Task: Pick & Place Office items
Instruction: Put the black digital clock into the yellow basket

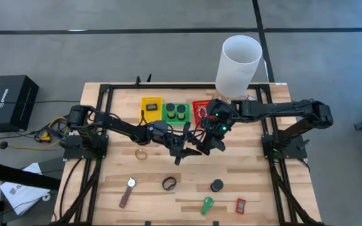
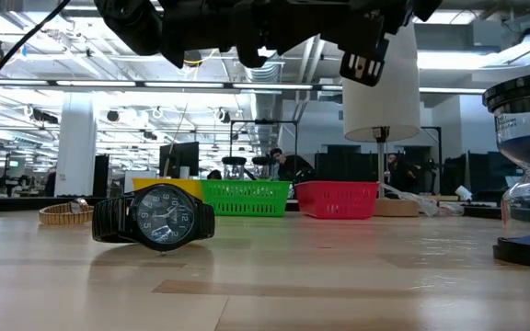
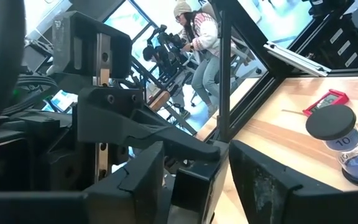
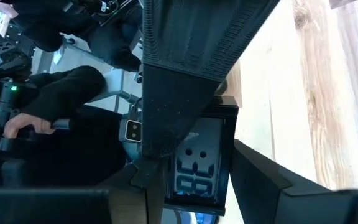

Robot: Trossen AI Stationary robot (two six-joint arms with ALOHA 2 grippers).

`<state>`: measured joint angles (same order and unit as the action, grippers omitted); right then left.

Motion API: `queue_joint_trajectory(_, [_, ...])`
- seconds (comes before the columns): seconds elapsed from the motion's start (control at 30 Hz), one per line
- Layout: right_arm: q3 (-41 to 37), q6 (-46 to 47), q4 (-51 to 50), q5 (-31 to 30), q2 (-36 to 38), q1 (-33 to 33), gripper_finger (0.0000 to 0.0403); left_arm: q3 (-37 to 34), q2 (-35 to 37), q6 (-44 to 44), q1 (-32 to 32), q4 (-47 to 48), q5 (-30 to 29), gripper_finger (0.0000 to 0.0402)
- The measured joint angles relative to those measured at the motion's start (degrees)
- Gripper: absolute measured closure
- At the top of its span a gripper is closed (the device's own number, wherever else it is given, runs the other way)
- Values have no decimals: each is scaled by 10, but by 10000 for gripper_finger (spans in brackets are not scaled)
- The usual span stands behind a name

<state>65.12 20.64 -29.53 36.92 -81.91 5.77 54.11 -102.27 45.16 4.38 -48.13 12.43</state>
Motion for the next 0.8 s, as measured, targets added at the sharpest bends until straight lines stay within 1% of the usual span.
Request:
queue_joint_trajectory(0.27, [3,15,7,38,0,1,254,0,-2,-1,1,10,0,182])
queue_joint_trajectory(0.37, [3,21,6,50,0,2,255,0,-2,-1,1,11,0,180])
queue_joint_trajectory(0.47, [3,25,5,52,0,4,256,0,-2,10,1,11,0,193])
queue_joint_trajectory(0.57, [3,25,4,54,0,6,256,0,-2,26,0,8,-2,219])
queue_joint_trajectory(0.8, [2,25,2,54,0,7,256,0,-2,27,-3,2,-1,274])
